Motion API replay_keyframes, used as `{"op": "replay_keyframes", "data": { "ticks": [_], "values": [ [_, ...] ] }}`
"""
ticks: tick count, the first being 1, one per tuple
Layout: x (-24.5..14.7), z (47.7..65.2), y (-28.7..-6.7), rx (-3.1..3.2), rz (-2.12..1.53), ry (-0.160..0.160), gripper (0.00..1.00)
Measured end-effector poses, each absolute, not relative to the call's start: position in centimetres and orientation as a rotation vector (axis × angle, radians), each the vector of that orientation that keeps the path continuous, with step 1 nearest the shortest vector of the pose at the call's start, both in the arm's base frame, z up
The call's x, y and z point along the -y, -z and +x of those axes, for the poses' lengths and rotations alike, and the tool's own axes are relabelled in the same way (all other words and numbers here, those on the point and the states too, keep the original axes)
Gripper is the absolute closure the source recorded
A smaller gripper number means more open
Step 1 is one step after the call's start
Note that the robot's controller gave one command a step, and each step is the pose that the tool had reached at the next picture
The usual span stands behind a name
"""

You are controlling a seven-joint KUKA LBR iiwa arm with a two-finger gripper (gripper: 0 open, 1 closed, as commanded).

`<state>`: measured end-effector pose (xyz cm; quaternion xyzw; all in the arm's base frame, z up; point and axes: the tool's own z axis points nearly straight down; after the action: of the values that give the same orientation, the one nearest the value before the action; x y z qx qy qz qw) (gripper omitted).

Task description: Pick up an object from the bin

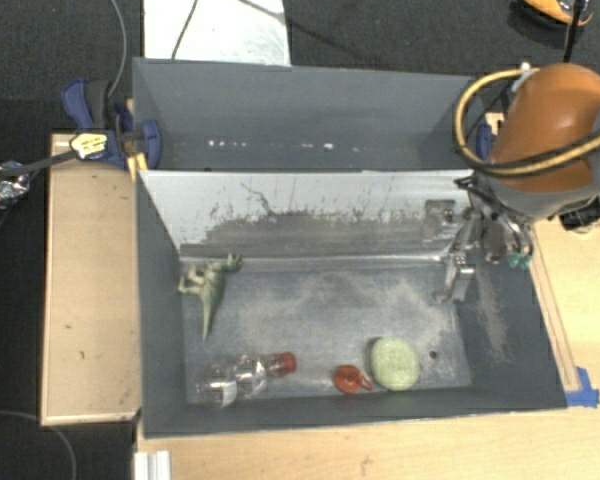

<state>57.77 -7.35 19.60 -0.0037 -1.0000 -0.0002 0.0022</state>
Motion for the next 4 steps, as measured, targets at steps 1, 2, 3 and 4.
{"op": "replay_keyframes", "data": {
  "ticks": [1,2,3,4],
  "values": [
    [7.3,57.9,-20.1,3.146,-0.009,0.000,0.00],
    [4.4,54.5,-13.3,3.145,0.078,0.000,0.00],
    [3.8,51.9,-12.3,3.109,0.419,0.002,0.00],
    [2.4,49.3,-12.8,3.094,0.588,-0.002,0.00]
  ]
}}
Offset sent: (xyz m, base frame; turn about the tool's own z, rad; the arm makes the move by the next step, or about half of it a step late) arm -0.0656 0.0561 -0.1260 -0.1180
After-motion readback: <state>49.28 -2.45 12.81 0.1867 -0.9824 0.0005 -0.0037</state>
